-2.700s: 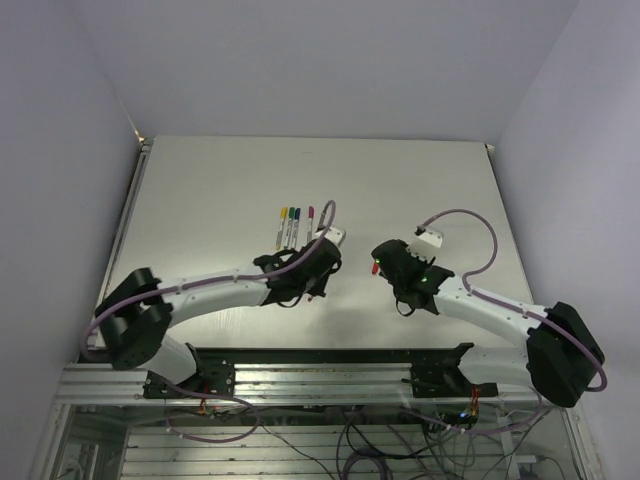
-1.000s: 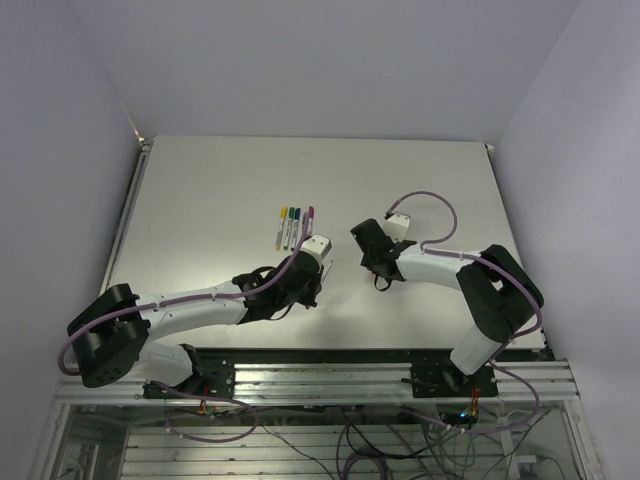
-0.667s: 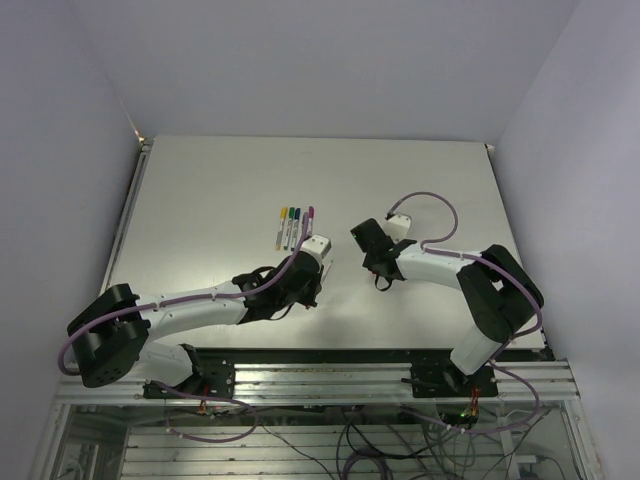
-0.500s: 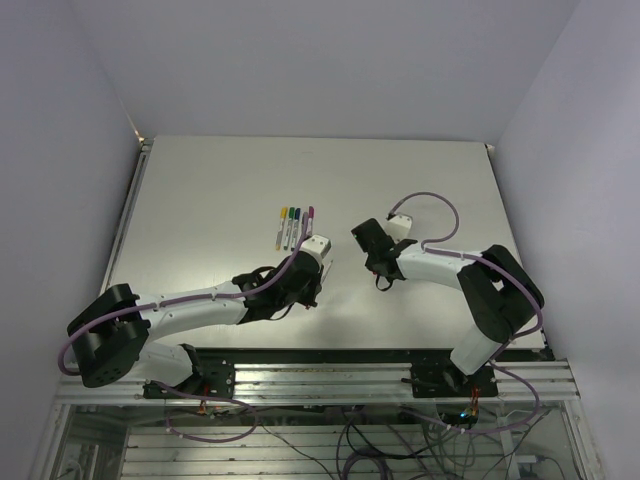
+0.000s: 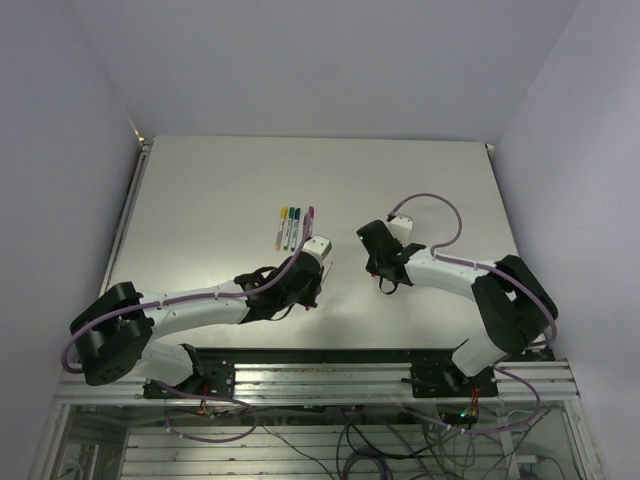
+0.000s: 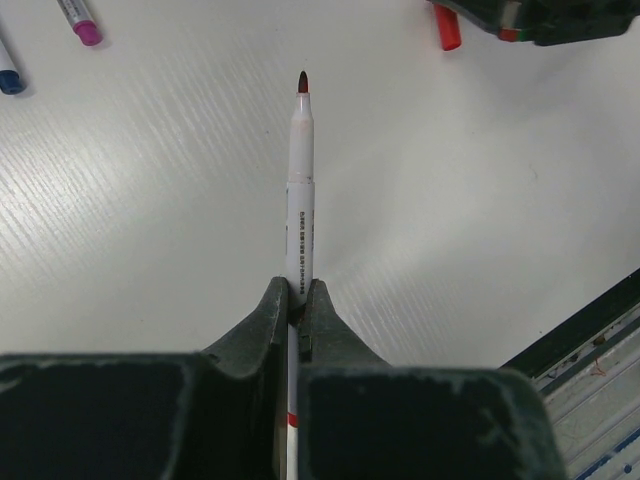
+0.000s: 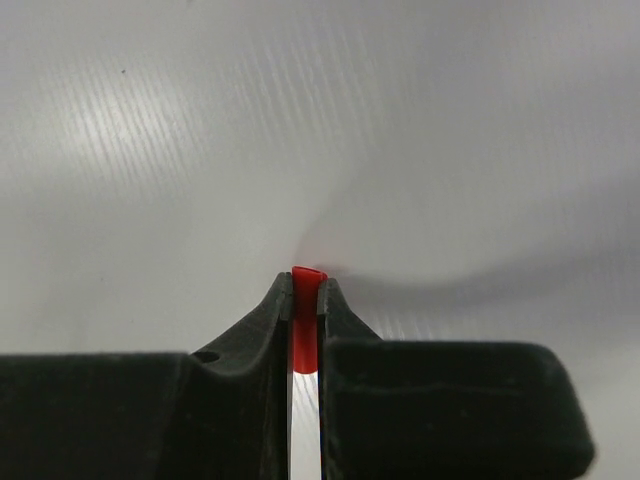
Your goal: Insert the pens into the pen caps
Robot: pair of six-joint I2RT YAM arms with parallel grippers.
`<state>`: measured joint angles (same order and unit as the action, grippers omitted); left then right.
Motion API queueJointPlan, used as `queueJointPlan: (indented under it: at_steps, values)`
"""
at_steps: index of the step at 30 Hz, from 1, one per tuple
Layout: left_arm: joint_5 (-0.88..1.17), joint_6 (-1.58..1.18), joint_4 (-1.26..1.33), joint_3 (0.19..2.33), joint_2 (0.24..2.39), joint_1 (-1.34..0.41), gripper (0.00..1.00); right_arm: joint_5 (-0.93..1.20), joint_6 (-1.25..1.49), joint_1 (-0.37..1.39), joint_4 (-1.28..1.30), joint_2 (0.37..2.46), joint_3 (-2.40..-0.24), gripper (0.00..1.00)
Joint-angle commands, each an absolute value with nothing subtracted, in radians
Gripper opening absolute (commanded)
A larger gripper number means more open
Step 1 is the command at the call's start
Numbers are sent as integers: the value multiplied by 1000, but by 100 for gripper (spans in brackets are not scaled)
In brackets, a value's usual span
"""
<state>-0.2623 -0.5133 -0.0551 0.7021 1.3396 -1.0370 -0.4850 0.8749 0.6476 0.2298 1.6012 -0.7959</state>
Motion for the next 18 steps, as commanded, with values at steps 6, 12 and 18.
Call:
queueJointPlan:
  at_steps: [6,12,18]
  values:
    - [-168,-541,157,692,1359,-1038,7,-463,748,649,81,1276,-690,0]
    - [-103,-553,320,659,1353,-1037,7,-441,720,649,-19,1094,-617,0]
    - [-32,-571,480,634,1354,-1037,7,-393,695,650,-194,947,-509,0]
